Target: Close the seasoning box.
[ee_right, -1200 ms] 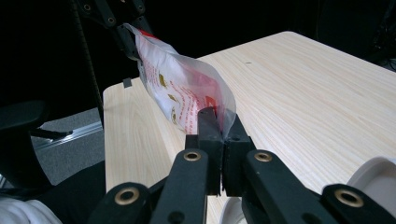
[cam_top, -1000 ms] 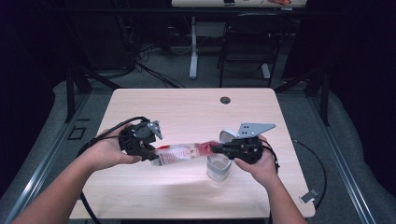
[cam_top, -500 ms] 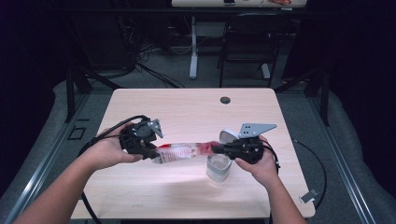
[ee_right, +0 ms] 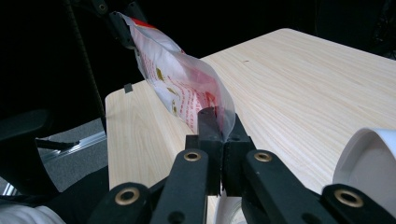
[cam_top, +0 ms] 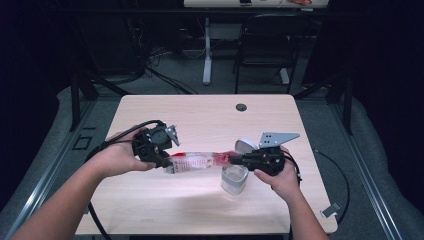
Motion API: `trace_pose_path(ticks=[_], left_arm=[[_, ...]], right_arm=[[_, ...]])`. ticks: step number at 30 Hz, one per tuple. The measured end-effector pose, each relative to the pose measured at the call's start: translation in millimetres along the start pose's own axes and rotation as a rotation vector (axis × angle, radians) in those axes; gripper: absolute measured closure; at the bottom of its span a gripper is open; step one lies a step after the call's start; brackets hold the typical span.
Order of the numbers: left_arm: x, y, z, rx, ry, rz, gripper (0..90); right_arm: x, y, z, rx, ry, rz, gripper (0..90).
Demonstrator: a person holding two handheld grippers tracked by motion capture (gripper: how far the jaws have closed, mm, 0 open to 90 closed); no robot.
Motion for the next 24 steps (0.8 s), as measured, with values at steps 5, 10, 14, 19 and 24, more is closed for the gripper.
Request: trace_pose_path(ticks=[5, 10, 14, 19, 24], left_arm=[[5.0, -2.9, 0.1, 0.004, 0.013, 0.017, 77.2], [9.3, -6.5, -0.7, 0.005, 0.023, 0.031, 77.5], [12.7, -7.4, -1.8, 0.002, 0.025, 0.026, 77.8], [15.6, -7.9, -3.0, -0.006, 0.030, 0.020, 77.9], [18.1, -9.1, -3.5, -0.010, 0.038, 0.032, 77.9]], right_arm=[[0.1, -2.0, -0.4, -0.002, 0.004, -0.003, 89.4], [-0.3, -4.2, -0.6, -0.002, 0.010, -0.007, 89.3], [-0.4, -6.5, -0.9, 0.003, 0.011, -0.008, 89.3], [0.7, -9.6, -0.5, 0.001, 0.013, -0.013, 89.2], [0.2, -11.3, -0.7, 0.001, 0.014, -0.012, 89.2]])
Point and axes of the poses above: each handheld gripper's, and its own axes: y roughly forward along the jaws, x roughly out of its top, z roughly to its left, the point moved 9 cm from there along y, roughly forward along the jaws, and after that the axes turned 12 degrees about -z, right-handed, at the moved point
